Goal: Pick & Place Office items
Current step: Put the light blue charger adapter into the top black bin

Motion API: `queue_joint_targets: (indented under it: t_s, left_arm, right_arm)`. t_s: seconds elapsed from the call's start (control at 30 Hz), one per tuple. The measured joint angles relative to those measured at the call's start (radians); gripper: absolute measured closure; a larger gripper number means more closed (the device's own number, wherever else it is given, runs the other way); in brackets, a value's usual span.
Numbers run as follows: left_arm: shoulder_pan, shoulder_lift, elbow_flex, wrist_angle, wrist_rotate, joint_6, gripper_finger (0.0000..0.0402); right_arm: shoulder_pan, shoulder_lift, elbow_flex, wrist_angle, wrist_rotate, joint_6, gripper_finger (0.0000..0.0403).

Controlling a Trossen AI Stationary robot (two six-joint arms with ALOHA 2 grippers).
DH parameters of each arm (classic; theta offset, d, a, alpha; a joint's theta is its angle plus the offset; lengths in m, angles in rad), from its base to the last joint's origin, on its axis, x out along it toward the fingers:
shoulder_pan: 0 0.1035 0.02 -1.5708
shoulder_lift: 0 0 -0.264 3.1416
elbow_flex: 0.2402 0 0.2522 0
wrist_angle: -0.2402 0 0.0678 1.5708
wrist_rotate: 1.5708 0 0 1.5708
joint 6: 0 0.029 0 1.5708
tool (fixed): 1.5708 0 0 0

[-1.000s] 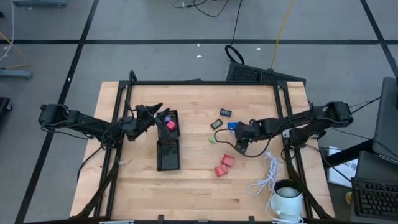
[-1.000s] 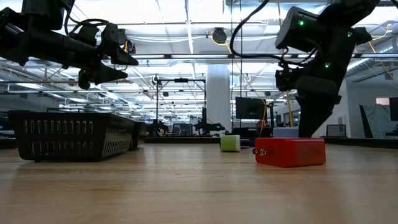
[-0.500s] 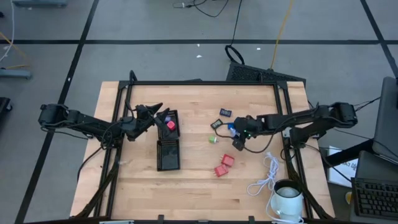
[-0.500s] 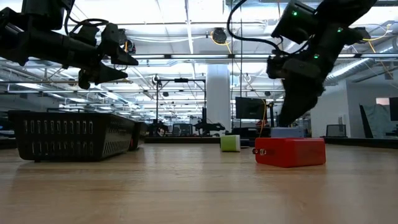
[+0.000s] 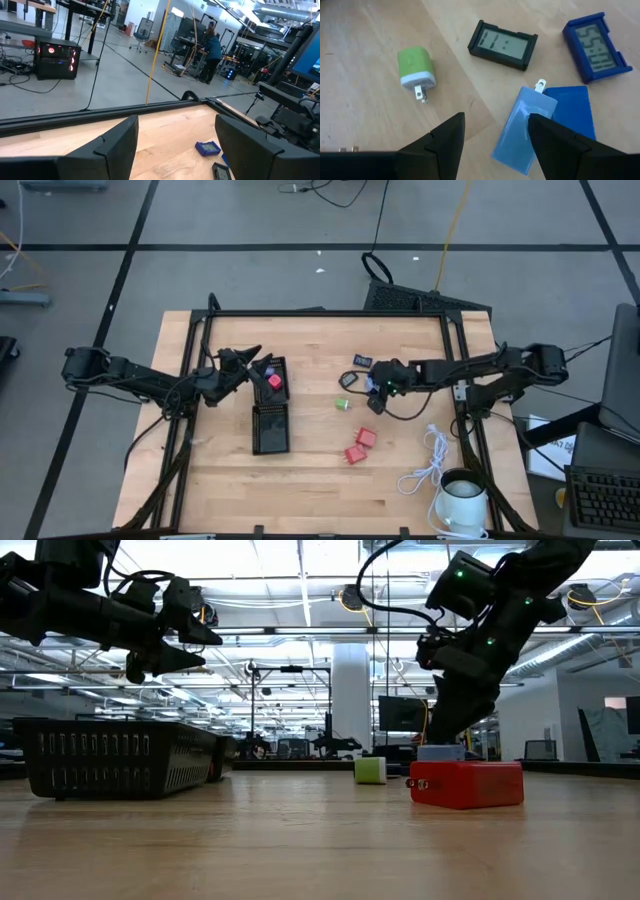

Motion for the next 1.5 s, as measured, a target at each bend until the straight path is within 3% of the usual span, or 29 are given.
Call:
queue_joint_targets:
  t_s: [0.27,0.4,0.7,1.07,1.5]
  left_arm:
    - [0.0,0.0,0.0,-0.001,0.0,0.004,0.0135]
    - [0.0,0.0,0.0,-0.001,0.0,0.003,0.0135]
    - [0.0,0.0,0.0,0.0,0.0,0.003,0.0135]
    - [0.0,0.0,0.0,-0.001,0.0,0.0,0.0135]
    - [0.0,0.0,0.0,0.0,0.02,0.0,0.0135]
  right_arm:
    - [0.006,-0.101,-0.001,-0.028,0.116,-0.037,0.0193]
    - [0.006,-0.101,-0.001,-0.061,0.109,-0.053,0.0193]
    - [0.047,-0.035,-0.002,-0.114,0.11,-0.017,0.0193]
    - [0.03,0.108,-0.002,0.043,0.116,-0.038,0.0193]
    - [-0.013,0.116,-0.001,0.061,0.116,-0.063,0.0198]
